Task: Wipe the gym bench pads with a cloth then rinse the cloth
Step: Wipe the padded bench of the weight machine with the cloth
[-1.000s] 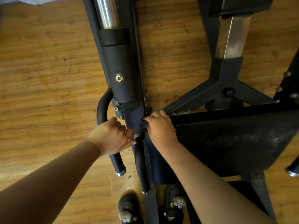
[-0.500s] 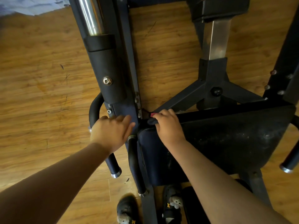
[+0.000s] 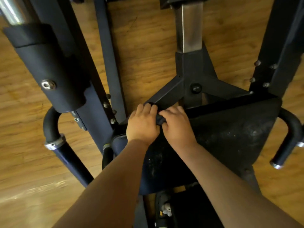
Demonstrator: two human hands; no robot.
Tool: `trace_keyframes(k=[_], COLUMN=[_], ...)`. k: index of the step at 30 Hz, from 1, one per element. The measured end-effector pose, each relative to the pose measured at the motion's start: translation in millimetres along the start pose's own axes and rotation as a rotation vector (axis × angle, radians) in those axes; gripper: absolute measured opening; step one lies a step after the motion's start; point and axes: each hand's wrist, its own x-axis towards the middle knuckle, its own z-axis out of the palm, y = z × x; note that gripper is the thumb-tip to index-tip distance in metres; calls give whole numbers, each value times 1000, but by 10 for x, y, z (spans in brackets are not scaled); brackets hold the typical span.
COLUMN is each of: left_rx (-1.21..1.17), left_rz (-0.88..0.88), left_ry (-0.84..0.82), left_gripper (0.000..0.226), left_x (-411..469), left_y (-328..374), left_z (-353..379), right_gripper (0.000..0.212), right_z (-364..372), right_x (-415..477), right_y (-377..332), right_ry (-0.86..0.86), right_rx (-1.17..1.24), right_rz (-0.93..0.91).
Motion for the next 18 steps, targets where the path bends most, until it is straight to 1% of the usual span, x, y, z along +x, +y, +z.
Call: trace_keyframes(k=[2,3,5,7,8,10,12,13,15,18], left_rx=[35,49,65,74,78,86,90,86,81,77], left_rz=[15,19,22,24,26,18,11,8,-1,-2], left_ry=[14,14,27,25,21,14,23,25,31,37], left_gripper=[25,28,29,29,28,26,25,27,33,38], left_x=[-3,-6,0,9,7,7,16,13,7,11], left_y=[11,18,30,22,19,27,35,39,45,50], left_z=[1,-9,-25,-21,-15,-14,-15,-10,-4,-13], right_gripper=[35,35,36,36,35,31,31,32,33,35], right_z=[-86,-144,-235,-207,-166,-87,-110,-156,-257,-418], right_x=[-5,-15,-32,5,23,36,38,44,25,-57], right_y=[208,338,515,445,340,139,145,241,524,893], right_ry=[16,36,74,111,105,33,-19,-16,48,145], right_rx=[-21,-38,-45,-28,-17,8,15,-2,-60,-137], right_rz=[-18,4,103,158,146,64,-11,-21,22,174])
